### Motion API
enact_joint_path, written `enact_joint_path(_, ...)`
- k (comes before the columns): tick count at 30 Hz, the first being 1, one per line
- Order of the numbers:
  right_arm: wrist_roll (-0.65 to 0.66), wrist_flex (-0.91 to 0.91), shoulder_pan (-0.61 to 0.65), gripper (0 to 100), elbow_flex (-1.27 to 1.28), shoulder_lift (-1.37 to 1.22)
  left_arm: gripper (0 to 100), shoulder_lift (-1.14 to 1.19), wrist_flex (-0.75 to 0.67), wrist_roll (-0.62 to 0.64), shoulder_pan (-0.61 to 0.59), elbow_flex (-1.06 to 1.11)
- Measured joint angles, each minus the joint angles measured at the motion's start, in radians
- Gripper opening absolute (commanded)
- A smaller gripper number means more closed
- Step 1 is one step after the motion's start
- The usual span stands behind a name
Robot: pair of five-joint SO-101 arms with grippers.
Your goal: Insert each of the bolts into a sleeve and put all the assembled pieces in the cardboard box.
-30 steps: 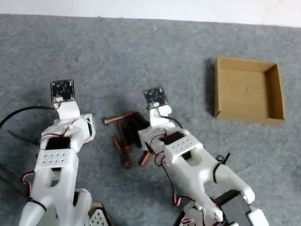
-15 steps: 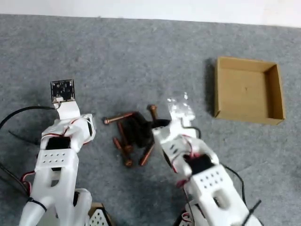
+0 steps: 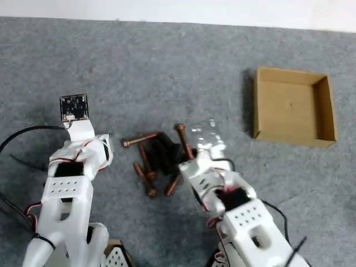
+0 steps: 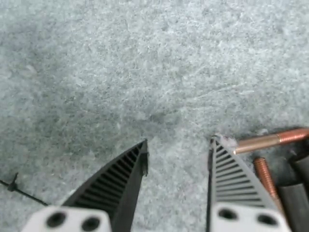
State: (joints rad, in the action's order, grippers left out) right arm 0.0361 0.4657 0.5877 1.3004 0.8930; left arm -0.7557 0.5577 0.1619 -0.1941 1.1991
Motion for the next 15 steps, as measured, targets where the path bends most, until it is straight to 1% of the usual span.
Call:
enact_joint_path(4,-0.048,0.000,0.031,17.8,-0.135,-0.222,20,0.000,-0.005,0.000,0.000,0.000)
enact_joint_path(10,-0.132,0.000,0.034,17.8,-0.334,-0.534,20,0.000,-0.005,0.000,0.000,0.000)
enact_joint_path(15,-0.160,0.025,0.034,17.8,-0.436,-0.709,20,0.000,-0.005,0.000,0.000,0.000)
